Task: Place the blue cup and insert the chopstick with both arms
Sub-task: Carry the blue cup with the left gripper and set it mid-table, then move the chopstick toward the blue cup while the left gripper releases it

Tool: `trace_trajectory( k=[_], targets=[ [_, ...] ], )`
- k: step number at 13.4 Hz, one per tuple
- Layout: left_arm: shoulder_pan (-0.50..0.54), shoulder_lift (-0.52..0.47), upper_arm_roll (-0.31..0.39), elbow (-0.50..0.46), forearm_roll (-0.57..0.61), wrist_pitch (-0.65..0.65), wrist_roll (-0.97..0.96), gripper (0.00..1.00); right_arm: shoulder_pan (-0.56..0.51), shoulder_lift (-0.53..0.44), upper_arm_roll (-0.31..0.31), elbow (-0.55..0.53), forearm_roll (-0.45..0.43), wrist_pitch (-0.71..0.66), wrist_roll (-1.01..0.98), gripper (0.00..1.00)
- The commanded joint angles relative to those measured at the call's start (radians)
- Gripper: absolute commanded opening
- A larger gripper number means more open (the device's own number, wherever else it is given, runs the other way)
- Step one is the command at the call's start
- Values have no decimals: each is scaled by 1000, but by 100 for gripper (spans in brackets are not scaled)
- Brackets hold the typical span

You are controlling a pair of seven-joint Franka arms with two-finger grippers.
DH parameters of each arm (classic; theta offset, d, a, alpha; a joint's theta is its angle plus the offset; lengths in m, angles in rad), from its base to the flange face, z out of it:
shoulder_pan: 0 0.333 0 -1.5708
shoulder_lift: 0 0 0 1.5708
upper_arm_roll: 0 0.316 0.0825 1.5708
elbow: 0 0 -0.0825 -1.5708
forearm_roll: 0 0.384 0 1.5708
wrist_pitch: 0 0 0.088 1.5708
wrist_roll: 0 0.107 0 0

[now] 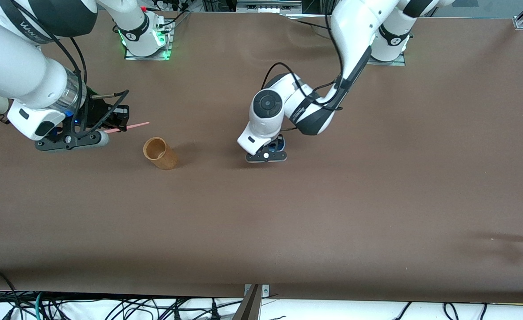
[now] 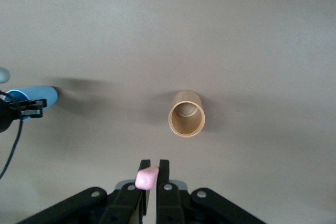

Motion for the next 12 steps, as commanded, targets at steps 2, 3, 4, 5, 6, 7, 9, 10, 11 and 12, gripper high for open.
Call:
trace_trajectory(
  k=[2,3,4,5,6,7,9,10,11,12],
  targets=[
    [-16,51,22,59,-17,10,-13,4,-3,-6,3,1,1,-14,12,0],
    [-16,51,22,59,-17,10,-13,10,-3,-6,3,1,1,-15,14,0],
    [-16,50,24,60,-17,10,-11,18,-3,-6,3,1,2,-14,15,0],
    [-14,50,24,62,-19,10,-16,38,-1,-3,3,1,4,-12,17,0],
    [-11,47,28,62,-20,10,-17,55,8,-3,4,1,4,-8,17,0],
    [-11,45,30,62,-20,10,-16,92,20,3,5,1,1,-3,18,0],
    [-11,42,30,63,-22,10,-14,100,75,26,5,5,-4,17,38,0],
    [-10,39,28,63,-23,9,-14,100,110,38,5,5,-5,55,93,0],
    [-7,37,28,65,-26,9,-16,100,158,56,5,7,-11,96,150,0],
    [-5,33,28,65,-45,7,-16,100,196,73,5,8,-11,141,193,0]
  ],
)
